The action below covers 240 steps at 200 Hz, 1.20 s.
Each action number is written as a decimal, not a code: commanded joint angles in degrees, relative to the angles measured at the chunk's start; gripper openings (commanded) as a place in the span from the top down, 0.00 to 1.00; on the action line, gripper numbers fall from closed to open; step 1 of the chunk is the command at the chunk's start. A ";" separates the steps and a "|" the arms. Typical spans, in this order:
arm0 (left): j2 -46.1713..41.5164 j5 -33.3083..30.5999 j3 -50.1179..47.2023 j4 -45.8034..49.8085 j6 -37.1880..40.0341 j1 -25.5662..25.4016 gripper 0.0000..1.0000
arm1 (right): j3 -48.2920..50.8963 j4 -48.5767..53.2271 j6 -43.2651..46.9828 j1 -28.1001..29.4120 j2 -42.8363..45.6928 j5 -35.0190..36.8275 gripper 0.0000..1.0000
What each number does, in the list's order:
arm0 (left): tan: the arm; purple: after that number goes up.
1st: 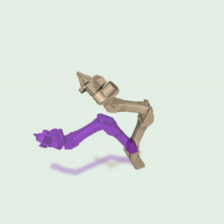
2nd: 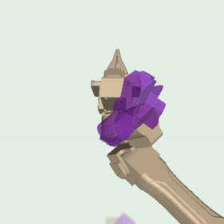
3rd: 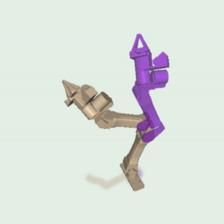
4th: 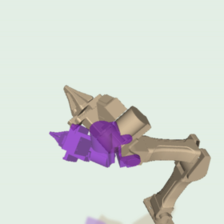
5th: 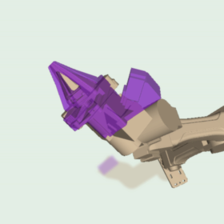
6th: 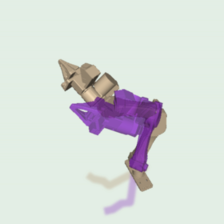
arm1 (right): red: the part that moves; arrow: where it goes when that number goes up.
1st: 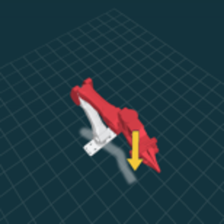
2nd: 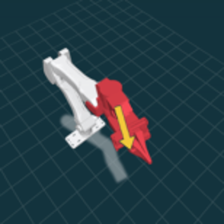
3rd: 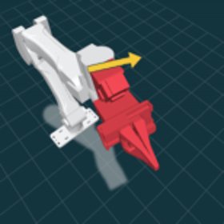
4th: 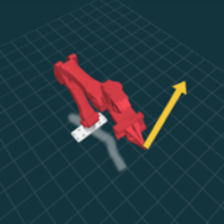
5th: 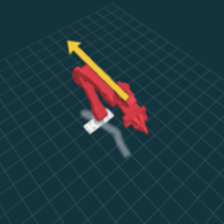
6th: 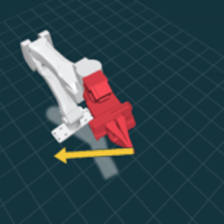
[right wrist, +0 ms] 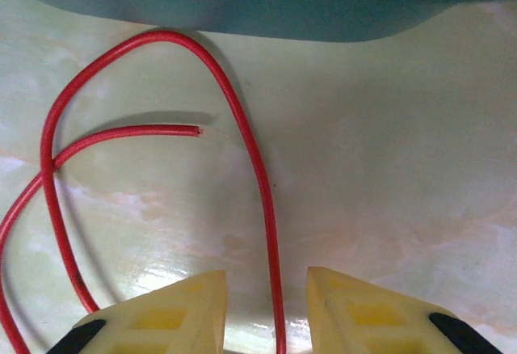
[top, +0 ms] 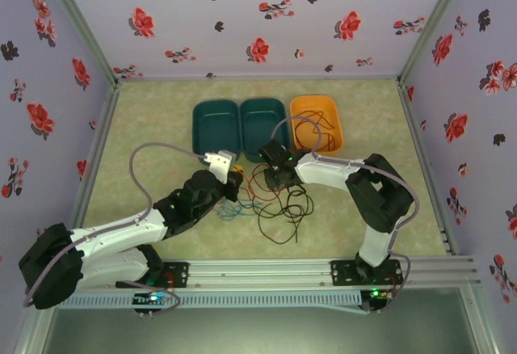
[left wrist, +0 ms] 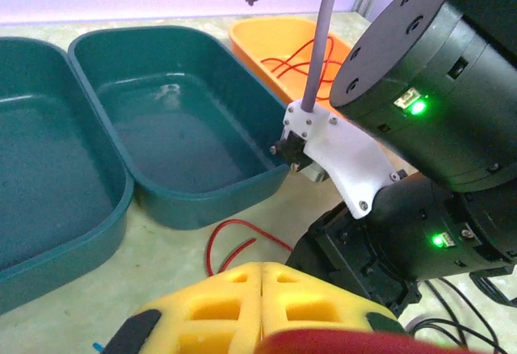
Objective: Untangle the cables
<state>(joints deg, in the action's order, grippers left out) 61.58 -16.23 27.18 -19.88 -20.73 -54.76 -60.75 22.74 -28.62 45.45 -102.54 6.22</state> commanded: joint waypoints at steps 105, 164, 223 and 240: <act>0.04 -5.13 -0.73 2.99 -3.85 -0.32 0.92 | 2.67 -0.52 1.37 0.88 3.64 3.61 1.00; 2.89 -6.51 1.17 5.51 -5.91 0.00 0.86 | 3.38 0.16 3.29 2.09 19.27 7.26 1.00; 6.55 -4.43 3.40 5.14 -5.45 0.01 0.81 | 7.06 -0.48 6.01 2.31 35.55 8.73 1.00; 6.96 -0.74 3.28 2.96 -3.64 -0.04 0.75 | 8.31 -1.51 6.81 2.36 39.27 9.22 1.00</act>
<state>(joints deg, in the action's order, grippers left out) 67.79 -20.38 28.95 -14.68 -25.65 -54.76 -54.46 21.91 -24.10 47.35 -67.81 13.08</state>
